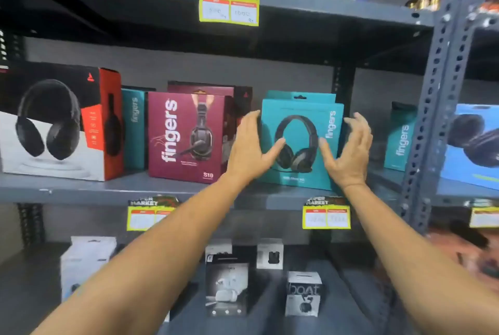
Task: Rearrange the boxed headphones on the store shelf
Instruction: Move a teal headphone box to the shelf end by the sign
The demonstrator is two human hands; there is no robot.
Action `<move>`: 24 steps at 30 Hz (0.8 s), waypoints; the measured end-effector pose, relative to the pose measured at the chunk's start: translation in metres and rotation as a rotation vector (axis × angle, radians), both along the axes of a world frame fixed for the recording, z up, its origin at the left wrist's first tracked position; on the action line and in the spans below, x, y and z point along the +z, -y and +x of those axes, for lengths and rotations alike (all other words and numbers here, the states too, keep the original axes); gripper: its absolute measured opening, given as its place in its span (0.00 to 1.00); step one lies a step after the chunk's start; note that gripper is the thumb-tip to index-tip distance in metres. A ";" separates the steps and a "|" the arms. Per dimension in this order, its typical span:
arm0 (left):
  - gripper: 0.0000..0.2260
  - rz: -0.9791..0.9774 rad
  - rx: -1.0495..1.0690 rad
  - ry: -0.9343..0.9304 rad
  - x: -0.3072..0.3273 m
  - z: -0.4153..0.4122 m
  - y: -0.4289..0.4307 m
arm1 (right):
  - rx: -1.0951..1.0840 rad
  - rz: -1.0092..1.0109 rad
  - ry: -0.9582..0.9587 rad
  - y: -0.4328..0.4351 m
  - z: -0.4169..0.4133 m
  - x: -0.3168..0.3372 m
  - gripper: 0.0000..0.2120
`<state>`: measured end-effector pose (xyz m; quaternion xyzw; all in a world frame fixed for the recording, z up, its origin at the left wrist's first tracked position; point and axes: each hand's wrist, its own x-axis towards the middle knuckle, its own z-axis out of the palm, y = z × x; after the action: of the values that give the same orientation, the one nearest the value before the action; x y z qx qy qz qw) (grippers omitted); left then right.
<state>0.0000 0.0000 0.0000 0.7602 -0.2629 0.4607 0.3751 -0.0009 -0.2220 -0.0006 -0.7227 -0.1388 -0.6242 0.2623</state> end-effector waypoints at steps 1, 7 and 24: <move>0.36 -0.099 -0.029 -0.100 -0.007 0.008 0.007 | 0.080 0.114 -0.041 0.008 0.002 -0.004 0.29; 0.41 -0.298 -0.210 -0.763 -0.024 0.041 0.007 | 0.458 0.270 -0.635 0.041 0.011 -0.032 0.28; 0.35 -0.242 -0.393 -0.815 -0.026 0.049 0.009 | 0.837 0.455 -0.836 0.057 0.020 -0.027 0.23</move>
<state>0.0490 -0.0087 -0.0258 0.7659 -0.1774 0.0720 0.6138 0.0189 -0.2790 -0.0275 -0.7161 -0.1593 -0.1478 0.6633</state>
